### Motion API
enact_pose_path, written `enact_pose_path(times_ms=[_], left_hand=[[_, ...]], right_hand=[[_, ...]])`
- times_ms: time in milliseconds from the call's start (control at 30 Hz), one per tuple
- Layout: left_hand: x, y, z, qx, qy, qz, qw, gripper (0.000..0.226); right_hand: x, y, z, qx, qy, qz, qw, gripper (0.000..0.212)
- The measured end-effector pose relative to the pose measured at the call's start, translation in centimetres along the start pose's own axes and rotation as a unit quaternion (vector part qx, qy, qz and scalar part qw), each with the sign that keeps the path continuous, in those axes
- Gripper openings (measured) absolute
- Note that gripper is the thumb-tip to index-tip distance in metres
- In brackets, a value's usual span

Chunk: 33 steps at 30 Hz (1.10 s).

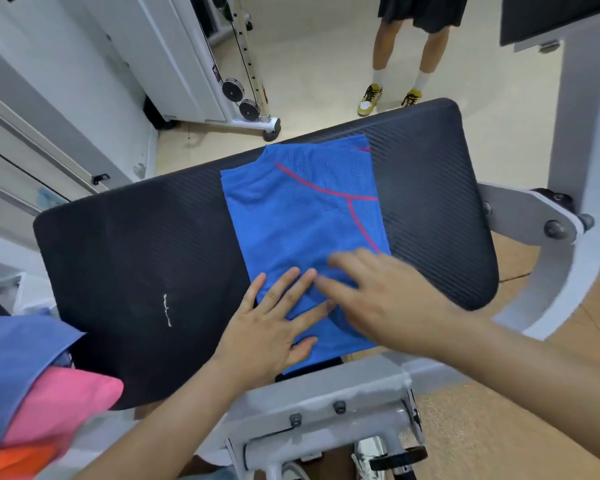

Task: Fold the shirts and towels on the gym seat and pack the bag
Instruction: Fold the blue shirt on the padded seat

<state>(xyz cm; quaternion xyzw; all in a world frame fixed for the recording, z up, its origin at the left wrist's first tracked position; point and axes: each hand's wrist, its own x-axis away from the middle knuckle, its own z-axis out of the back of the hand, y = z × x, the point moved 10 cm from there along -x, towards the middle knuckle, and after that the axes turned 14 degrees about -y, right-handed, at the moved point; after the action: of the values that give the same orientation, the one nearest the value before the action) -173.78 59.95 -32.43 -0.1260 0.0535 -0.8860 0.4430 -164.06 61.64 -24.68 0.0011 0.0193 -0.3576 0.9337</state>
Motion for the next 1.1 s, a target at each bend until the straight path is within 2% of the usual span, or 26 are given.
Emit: enact_pose_path(times_ms=[67,167,200,267,333,400,533,600,633,700,767,800,867,967,1033,1100], left_hand=[[0.2,0.4,1.0,0.006,0.026,-0.002,1.0,0.056],[1.7,1.9,3.1,0.024,0.109,-0.04,0.993,0.027],[2.3,2.5,3.1,0.027,0.109,-0.067,0.991,0.023],[3.1,3.4,1.6,0.022,0.055,-0.105,0.993,0.031],[3.6,3.1,0.4,0.026,0.03,-0.101,0.994,0.029],[3.8,2.9,0.3,0.046,0.044,-0.097,0.993,0.015],[3.9,2.8,1.3,0.08,0.066,-0.12,0.987,0.004],[3.5,2.1,1.5,0.13,0.036,-0.101,0.986,0.014],[3.2,1.3,1.8,0.191,0.014,-0.072,0.979,0.018],[2.8,-1.0,1.9,0.339,-0.029,0.009,0.94,0.025],[2.9,-2.1,1.5,0.39,-0.045,0.05,0.919,0.034],[2.9,-2.0,1.8,0.378,-0.046,0.047,0.923,0.035],[2.8,-0.9,2.4,0.29,-0.046,0.014,0.956,0.033],[2.4,1.1,1.9,0.16,-0.047,-0.011,0.986,0.045],[2.3,1.3,2.3,0.156,-0.015,0.002,0.988,0.038],[2.6,0.8,2.7,0.195,-0.002,0.037,0.98,0.03]], right_hand=[[2.4,-0.6,-3.2,0.003,-0.065,0.005,0.998,0.038],[3.8,0.3,-5.2,-0.005,-0.074,0.0,0.997,0.037],[3.9,0.5,-5.3,-0.006,-0.07,0.004,0.998,0.036],[3.9,0.4,-5.6,-0.004,-0.072,0.016,0.997,0.036],[4.1,0.1,-5.8,-0.003,-0.093,0.024,0.995,0.04],[4.3,0.0,-5.8,0.002,-0.114,0.032,0.993,0.045],[5.0,-0.6,-6.8,0.016,-0.156,0.032,0.987,0.056],[5.0,-1.0,-7.2,0.018,-0.16,0.018,0.987,0.055],[4.9,-1.2,-7.2,0.018,-0.151,0.009,0.988,0.05],[4.5,-1.3,-6.9,0.017,-0.109,-0.005,0.994,0.029],[4.2,-1.2,-6.2,0.006,-0.063,-0.011,0.998,0.017],[4.0,-1.0,-5.8,-0.009,-0.044,-0.011,0.999,0.016],[3.5,-0.5,-4.7,-0.048,-0.025,-0.009,0.999,0.018],[2.7,0.0,-3.5,-0.069,-0.034,-0.003,0.997,0.022],[2.5,0.4,-3.1,-0.08,-0.05,-0.005,0.996,0.019],[2.4,1.0,-2.6,-0.103,-0.059,-0.012,0.993,0.017]])
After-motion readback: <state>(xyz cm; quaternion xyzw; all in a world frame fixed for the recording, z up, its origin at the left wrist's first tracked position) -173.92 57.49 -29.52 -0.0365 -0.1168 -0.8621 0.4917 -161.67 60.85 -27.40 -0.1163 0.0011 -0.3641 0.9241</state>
